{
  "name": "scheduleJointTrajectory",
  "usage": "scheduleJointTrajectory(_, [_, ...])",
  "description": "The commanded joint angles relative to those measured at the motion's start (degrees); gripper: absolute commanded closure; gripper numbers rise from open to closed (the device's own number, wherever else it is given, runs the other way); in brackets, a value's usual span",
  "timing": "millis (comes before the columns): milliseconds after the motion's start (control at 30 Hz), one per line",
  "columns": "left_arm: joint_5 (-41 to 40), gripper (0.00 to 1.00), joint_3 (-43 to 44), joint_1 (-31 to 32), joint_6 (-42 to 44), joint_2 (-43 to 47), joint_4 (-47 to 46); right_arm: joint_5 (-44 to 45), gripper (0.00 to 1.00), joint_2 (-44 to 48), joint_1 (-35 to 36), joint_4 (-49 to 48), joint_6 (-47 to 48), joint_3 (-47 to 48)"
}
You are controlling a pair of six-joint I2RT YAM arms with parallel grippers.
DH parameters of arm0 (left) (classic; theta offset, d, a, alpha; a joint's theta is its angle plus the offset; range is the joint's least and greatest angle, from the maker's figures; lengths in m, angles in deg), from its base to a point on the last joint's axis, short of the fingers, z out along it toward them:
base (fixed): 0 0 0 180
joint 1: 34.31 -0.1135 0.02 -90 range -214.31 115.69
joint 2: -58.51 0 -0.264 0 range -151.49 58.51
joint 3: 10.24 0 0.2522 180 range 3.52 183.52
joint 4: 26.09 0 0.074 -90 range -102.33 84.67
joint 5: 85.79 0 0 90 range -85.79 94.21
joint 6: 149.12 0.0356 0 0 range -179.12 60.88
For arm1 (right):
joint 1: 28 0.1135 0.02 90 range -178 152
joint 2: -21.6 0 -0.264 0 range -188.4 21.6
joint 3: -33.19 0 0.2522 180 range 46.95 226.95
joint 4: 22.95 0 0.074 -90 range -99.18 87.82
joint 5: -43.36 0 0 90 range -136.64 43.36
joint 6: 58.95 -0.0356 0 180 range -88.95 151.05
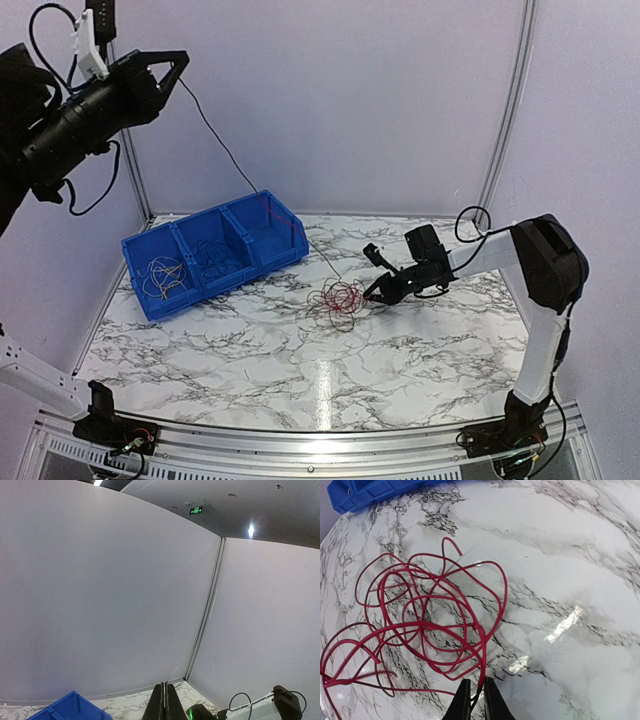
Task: Untangle the cables
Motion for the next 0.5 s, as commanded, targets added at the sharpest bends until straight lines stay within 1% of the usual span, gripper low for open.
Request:
scheduleJointTrajectory(0, [-2.92,1.0,-4.47,0.4,-1.69,2.62,-1.04,3.4,0.9,0.47,-2.7,2.42,-1.3,1.24])
scheduleJointTrajectory(133, [-5.07,1.0,-11.2,0.4,-4.66,6.83,-0.06,4.14,0.93,0.68,-5.22,2.92,-1.62,1.3])
scheduleJointTrajectory(300, [-10.14,1.0,-23.81,0.4,-11.61,14.58,2.94,4.94,0.95,2.13,-8.07,3.68,-1.32,1.32])
scheduleJointTrajectory(367, [-11.68,1.0,-31.19,0.4,-16.77,18.17,4.25,4.24,0.95,3.34,-8.77,4.64,-0.04,1.52])
scheduleJointTrajectory(467, [-11.42,1.0,-44.59,0.4,-26.21,23.82,4.45,3.26,0.96,6.05,-9.1,6.47,2.42,1.55])
